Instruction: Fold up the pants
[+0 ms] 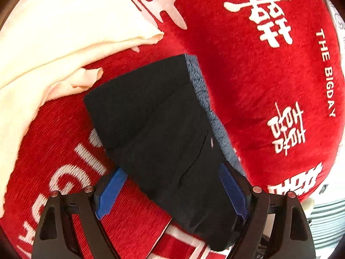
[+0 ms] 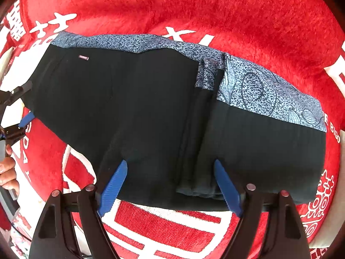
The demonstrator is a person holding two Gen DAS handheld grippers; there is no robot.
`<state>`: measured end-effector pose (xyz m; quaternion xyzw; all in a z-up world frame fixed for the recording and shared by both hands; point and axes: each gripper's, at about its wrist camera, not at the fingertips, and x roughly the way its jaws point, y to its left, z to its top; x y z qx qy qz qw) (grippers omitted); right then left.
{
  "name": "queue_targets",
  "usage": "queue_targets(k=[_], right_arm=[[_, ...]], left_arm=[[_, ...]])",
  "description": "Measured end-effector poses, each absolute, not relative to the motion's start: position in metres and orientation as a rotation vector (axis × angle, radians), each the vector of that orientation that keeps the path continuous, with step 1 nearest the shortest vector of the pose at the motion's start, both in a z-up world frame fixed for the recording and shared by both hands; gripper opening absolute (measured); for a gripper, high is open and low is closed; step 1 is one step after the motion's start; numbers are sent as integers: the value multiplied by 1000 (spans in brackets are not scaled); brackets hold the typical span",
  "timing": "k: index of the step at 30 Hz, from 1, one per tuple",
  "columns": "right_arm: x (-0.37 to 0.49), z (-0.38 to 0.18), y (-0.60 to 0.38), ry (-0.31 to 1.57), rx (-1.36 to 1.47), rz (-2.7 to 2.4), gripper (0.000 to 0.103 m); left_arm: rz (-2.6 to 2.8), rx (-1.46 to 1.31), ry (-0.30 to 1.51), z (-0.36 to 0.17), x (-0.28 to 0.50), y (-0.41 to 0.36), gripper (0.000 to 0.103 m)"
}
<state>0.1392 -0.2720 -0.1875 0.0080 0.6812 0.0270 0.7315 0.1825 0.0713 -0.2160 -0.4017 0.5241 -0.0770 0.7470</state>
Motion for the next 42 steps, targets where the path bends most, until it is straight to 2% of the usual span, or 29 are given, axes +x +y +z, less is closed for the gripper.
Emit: queue_targets(k=[5,11,12,13,14,15,16,23,28,35,42], right_arm=[[139,-187,-273,1498,23,58,85],[139,-187,-272,1499,19,57,85],[140,-185,-272,1503,17,58,85],[142,-183,-271,1506,16,60,85],[145,-179,-271,1508,19,63,85],[148,-174,-272,1506,33,67,85],[153,-167,-274,1501,58,77,85],[227,-122,-259,1500,196,252,85],[294,-111,-211,1559,230,414,90],[361,-123,-106,1715,63,558,97],[375,-167,-62,1887,-96,511,97]], left_arm=[[-196,-879,1104,-208,200,61,86],[-105,-838,1167,-218,211,54,85],[-65,-783,1183,-214,212,49,75],[-35,-735,1195,-212,213,46,57],[-8,-681,1208,-210,214,43,45],[5,-622,1220,-208,215,40,35],[6,-597,1218,-206,215,38,33],[-26,-226,1122,-166,210,-14,30],[-87,-35,1053,-145,203,-47,30],[-129,50,1012,-130,202,-69,30],[-151,72,989,-121,200,-77,30]])
